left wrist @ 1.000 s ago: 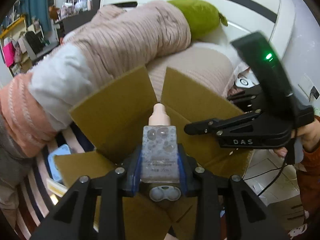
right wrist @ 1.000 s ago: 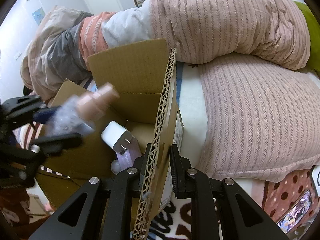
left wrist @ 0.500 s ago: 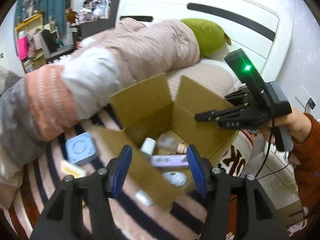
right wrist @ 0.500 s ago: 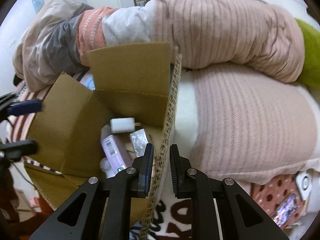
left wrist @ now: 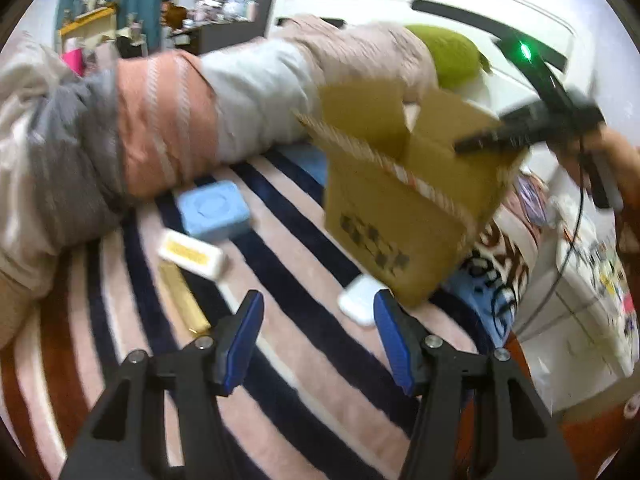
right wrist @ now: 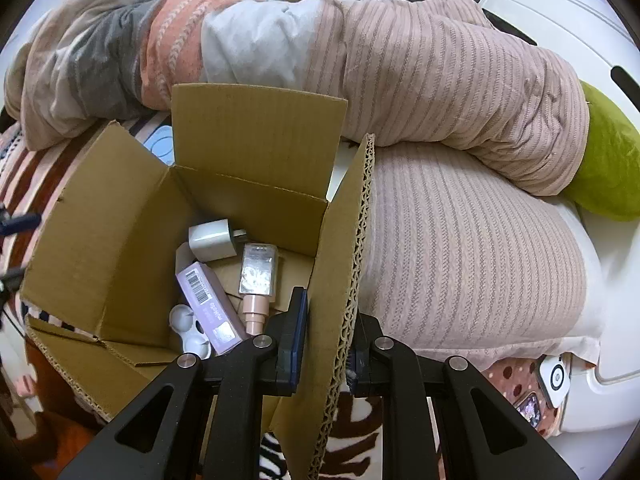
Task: Organize rigid objects
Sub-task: 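Return the left tool and grasp the white earbud case, then lift the white earbud case with the left tool into the box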
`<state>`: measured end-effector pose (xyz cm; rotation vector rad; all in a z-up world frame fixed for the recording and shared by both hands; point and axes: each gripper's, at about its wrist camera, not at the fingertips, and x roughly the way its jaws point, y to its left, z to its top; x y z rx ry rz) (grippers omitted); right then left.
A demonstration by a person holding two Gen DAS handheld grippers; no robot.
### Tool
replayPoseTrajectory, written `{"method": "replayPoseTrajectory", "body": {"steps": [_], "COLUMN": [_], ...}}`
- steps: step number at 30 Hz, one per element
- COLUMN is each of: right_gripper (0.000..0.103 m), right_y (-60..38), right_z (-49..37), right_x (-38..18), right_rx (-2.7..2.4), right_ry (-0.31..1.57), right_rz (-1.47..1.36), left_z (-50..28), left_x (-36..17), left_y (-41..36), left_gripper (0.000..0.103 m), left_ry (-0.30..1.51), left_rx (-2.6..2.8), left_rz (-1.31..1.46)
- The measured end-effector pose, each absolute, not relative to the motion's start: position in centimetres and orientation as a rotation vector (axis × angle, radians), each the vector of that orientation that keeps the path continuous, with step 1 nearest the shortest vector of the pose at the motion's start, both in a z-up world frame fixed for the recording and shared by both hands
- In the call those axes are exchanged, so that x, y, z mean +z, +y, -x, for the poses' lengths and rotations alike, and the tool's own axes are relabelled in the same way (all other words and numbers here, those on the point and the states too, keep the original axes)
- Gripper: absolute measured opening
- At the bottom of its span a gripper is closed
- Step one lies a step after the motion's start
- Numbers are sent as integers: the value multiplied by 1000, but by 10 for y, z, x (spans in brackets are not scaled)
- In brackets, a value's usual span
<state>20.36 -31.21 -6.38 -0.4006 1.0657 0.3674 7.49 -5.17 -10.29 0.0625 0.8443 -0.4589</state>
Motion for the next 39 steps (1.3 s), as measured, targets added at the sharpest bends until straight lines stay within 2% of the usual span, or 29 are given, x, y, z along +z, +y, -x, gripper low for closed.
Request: {"method": "replayPoseTrajectory", "body": {"steps": [14,24,33,39], "right_gripper": [11,11,11,11], "right_y": [-304,-304,-304,-304], "right_z": [-200,-203,-204,-205], "right_x": [-70,-74,-76,-77], "right_rx": [371,372,383,385], "right_ry": [1088,1101,1111,1116], "right_rz": [418,408,400,396], "left_z": [-89,-126,-115,-113], "left_x": [-181,-193,-189,-194], "left_y": [-118,-126,-110,-119], "left_gripper": [53,53,40,44], "left_ry": [879,886,884,903], "left_rx": [-676,-617,-681,-692], "left_rz": [-61,-138,-104,-152]}}
